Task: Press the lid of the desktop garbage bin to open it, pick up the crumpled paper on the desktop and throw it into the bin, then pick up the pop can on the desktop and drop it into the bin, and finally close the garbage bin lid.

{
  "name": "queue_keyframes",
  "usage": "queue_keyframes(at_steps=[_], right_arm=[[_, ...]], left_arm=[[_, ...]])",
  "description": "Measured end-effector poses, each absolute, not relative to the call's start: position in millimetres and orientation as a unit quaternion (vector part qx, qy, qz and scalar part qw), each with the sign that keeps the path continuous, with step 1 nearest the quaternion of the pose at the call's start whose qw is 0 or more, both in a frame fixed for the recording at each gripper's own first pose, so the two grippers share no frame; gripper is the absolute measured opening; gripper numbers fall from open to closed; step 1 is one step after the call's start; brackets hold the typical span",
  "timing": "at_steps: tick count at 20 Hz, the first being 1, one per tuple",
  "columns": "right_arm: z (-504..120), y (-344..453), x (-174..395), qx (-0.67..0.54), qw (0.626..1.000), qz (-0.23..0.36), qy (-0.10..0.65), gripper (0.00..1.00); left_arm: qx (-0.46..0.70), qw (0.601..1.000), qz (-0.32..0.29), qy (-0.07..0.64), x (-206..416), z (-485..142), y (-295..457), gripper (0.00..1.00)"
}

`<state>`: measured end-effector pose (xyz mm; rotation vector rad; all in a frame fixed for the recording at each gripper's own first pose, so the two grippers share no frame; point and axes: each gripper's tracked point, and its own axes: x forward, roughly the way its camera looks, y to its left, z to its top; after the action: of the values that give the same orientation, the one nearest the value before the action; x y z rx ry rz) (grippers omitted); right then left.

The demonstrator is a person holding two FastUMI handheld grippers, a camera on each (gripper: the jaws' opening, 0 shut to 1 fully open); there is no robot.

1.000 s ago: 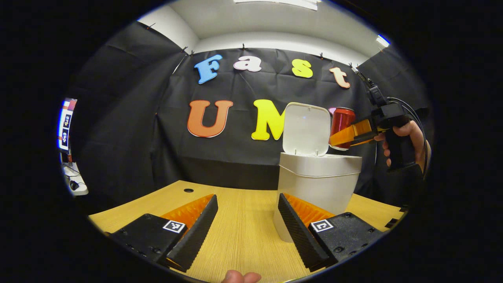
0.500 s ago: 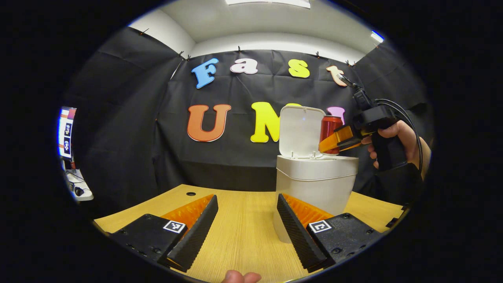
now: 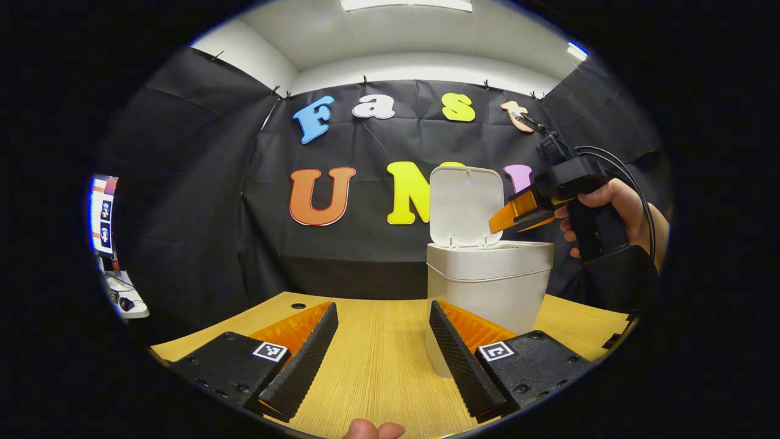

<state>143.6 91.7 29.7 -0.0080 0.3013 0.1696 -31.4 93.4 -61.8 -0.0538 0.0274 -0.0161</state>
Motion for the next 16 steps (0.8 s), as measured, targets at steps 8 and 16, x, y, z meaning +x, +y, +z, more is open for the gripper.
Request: queue_keyframes(at_steps=[8,16], right_arm=[[101,91,146,-0.001,0.996,0.068,0.060,0.94],[190,90,188,-0.001,0.998,0.061,-0.002,0.94]], left_arm=[[-0.010,0.999,-0.022,0.025,-31,-68,80,0.98],[0.012,1.000,-0.003,0.010,-36,-55,85,0.98]])
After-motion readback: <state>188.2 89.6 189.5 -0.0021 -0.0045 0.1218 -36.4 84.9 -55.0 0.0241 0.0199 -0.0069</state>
